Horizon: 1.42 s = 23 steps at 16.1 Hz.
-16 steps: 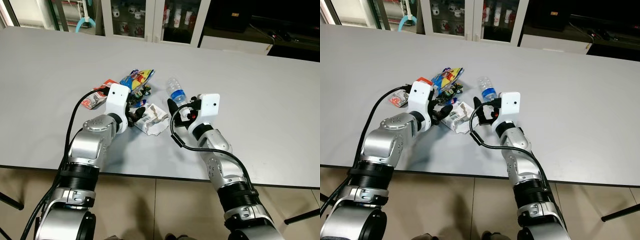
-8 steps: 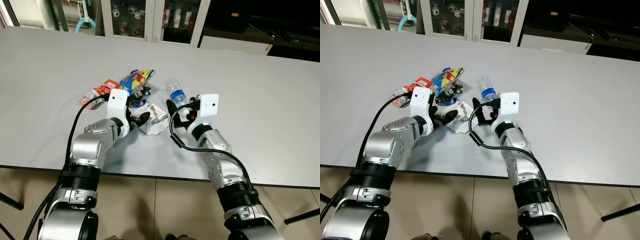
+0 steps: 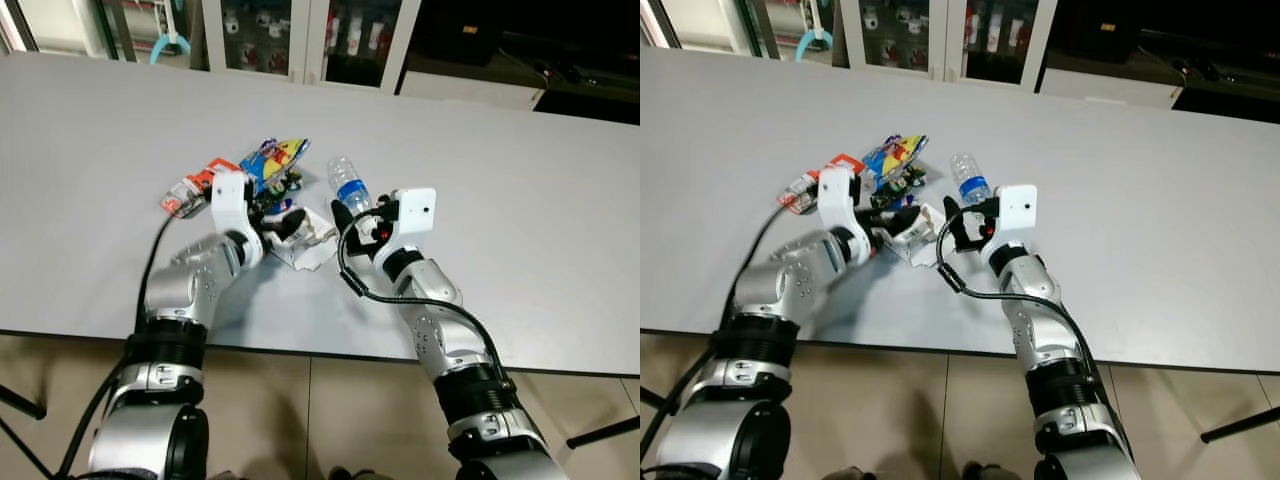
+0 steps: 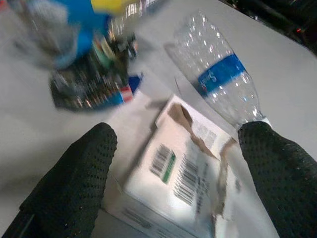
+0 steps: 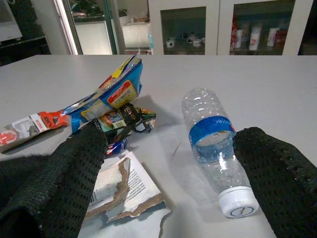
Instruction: Picking trash to rubbish bin
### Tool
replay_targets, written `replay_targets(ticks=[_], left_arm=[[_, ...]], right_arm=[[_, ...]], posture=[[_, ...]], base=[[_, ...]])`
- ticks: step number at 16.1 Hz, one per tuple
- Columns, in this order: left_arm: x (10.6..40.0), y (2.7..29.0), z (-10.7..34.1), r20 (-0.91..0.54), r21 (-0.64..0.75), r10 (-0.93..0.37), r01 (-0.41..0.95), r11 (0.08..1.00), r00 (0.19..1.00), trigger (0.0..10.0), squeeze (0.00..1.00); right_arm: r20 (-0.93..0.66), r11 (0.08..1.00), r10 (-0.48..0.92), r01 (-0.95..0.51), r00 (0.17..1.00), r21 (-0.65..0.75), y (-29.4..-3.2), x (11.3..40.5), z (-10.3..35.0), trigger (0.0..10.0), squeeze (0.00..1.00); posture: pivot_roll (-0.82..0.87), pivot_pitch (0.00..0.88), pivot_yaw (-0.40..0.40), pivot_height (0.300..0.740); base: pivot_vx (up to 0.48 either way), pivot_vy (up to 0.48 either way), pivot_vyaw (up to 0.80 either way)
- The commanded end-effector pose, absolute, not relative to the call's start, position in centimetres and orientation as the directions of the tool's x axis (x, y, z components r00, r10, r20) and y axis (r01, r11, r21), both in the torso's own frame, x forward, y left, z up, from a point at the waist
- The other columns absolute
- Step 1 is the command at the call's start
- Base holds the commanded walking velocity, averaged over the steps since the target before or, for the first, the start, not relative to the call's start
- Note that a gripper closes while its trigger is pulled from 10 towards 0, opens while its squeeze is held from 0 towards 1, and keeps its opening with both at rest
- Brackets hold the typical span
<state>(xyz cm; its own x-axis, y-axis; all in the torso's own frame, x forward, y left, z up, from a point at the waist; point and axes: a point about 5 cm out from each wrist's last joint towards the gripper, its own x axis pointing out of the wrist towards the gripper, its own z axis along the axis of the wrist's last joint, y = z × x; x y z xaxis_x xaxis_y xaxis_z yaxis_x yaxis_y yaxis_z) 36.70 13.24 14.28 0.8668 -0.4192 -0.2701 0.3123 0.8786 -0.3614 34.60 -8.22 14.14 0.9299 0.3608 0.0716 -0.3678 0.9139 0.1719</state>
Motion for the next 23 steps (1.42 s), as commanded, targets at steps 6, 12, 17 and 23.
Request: replay_targets(ticks=[6, 12, 17, 23], left_arm=[[36.5, 11.4, 12.4, -0.265, -0.544, -0.513, 0.312, 0.779, 0.817, 10.0, 0.0], [34.9, 10.1, 13.1, -0.322, -0.522, -0.585, 0.376, 0.766, 0.744, 10.0, 0.0], [31.5, 10.1, 14.2, -0.384, -0.472, -0.649, 0.464, 0.749, 0.657, 10.0, 0.0], [30.7, 11.2, 15.4, -0.409, -0.434, -0.639, 0.477, 0.764, 0.651, 10.0, 0.0]], right_arm=[[0.061, 0.914, 0.362, -0.367, 0.93, 0.171, -8.5, 34.5, 14.0, 10.0, 0.0], [0.062, 0.915, 0.359, -0.365, 0.931, 0.172, -8.6, 34.6, 14.1, 10.0, 0.0], [0.059, 0.911, 0.367, -0.372, 0.928, 0.179, -8.3, 34.7, 14.0, 10.0, 0.0], [0.061, 0.911, 0.365, -0.37, 0.929, 0.182, -8.3, 34.8, 14.0, 10.0, 0.0]], posture=[[-0.09, 0.068, -0.115, 0.74], [-0.08, 0.072, -0.111, 0.74], [-0.06, 0.079, -0.114, 0.74], [-0.06, 0.077, -0.108, 0.74]], base=[[0.0, 0.0, 0.0], [0.0, 0.0, 0.0], [0.0, 0.0, 0.0], [0.0, 0.0, 0.0]])
